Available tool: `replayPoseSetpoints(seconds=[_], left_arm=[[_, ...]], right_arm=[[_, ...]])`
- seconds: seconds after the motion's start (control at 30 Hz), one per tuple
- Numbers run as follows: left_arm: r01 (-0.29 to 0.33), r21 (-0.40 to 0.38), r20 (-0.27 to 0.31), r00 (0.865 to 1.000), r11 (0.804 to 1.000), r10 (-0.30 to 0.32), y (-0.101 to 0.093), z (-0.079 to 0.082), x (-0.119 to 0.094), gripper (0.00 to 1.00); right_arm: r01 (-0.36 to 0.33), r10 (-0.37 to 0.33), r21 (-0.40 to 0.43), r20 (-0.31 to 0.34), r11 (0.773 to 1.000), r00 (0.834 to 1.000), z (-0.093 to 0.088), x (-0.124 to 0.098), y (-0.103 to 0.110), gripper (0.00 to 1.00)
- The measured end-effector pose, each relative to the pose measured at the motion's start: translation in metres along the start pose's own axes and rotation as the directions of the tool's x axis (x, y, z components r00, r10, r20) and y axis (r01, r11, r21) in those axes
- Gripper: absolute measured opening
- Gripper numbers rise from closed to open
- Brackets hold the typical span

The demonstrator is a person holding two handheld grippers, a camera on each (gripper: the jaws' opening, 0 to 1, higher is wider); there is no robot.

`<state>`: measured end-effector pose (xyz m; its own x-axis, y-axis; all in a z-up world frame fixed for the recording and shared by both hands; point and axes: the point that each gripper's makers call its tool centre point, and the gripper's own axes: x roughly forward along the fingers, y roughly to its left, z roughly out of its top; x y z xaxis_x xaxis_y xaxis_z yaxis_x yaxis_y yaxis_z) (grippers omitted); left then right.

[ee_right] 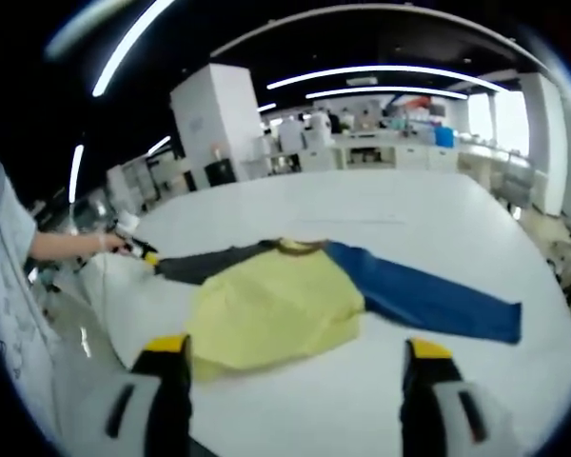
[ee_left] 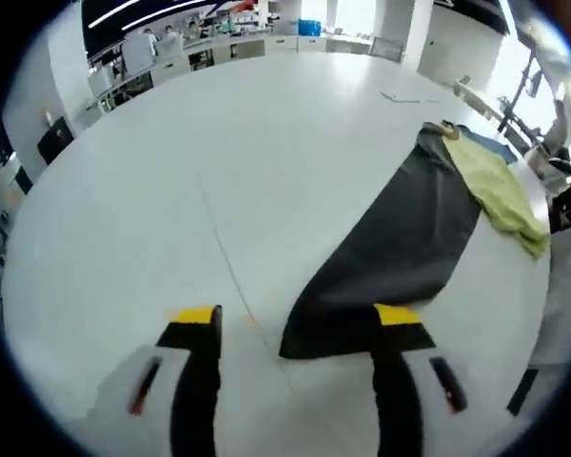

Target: Fold the garment on the visible template until the final outline fits inside the template.

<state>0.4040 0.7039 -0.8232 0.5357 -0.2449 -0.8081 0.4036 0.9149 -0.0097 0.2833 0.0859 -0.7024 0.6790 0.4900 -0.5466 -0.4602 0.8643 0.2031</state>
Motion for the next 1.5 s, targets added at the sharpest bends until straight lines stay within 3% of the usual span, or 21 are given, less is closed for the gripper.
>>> replayPoseSetpoints(seconds=[0.2,0.37,0.47,0.6,0.67,0.8,0.9,1.1,1.3,1.5], left_arm=[[0.056,0.030,0.065,0.996,0.998,-0.058,-0.027,0.009,-0.015,0.89],[0.127,0.128,0.102,0.985,0.984,-0.140,-0.054,0.015,-0.026,0.99],[0.141,0.205,0.122,0.978,0.969,-0.168,-0.069,0.019,-0.034,0.95],[0.166,0.251,0.100,0.976,0.954,-0.196,-0.086,0.016,-0.041,0.92],[0.184,0.303,0.087,0.972,0.935,-0.219,-0.091,0.012,-0.040,0.85],[0.199,0.322,0.063,0.971,0.926,-0.230,-0.089,0.003,-0.033,0.74],[0.239,0.337,0.018,0.965,0.911,-0.260,-0.099,-0.011,-0.031,0.59],[0.227,0.325,0.007,0.970,0.918,-0.242,-0.091,-0.020,-0.015,0.40],[0.204,0.318,0.019,0.975,0.926,-0.221,-0.086,-0.018,-0.009,0.22],[0.198,0.327,-0.006,0.978,0.924,-0.207,-0.084,-0.025,-0.004,0.15]], right_arm=[[-0.009,0.009,-0.002,0.006,1.000,1.000,0.000,0.004,0.008,0.92],[-0.012,0.012,-0.004,0.014,1.000,1.000,0.002,0.005,0.016,0.92],[-0.010,0.010,-0.003,0.016,1.000,1.000,0.000,0.005,0.019,0.92],[-0.008,0.008,0.002,0.022,1.000,1.000,-0.002,0.004,0.023,0.92],[-0.006,0.005,0.004,0.023,1.000,1.000,-0.003,0.004,0.024,0.92],[0.002,-0.002,0.008,0.025,1.000,1.000,-0.006,0.002,0.025,0.91],[0.010,-0.011,0.011,0.028,1.000,1.000,-0.009,0.000,0.025,0.91],[0.024,-0.024,0.021,0.036,1.000,0.999,-0.011,-0.005,0.025,0.91],[0.044,-0.045,0.033,0.038,0.998,0.998,-0.014,-0.013,0.020,0.91],[0.055,-0.057,0.032,0.041,0.998,0.998,-0.015,-0.018,0.019,0.91]])
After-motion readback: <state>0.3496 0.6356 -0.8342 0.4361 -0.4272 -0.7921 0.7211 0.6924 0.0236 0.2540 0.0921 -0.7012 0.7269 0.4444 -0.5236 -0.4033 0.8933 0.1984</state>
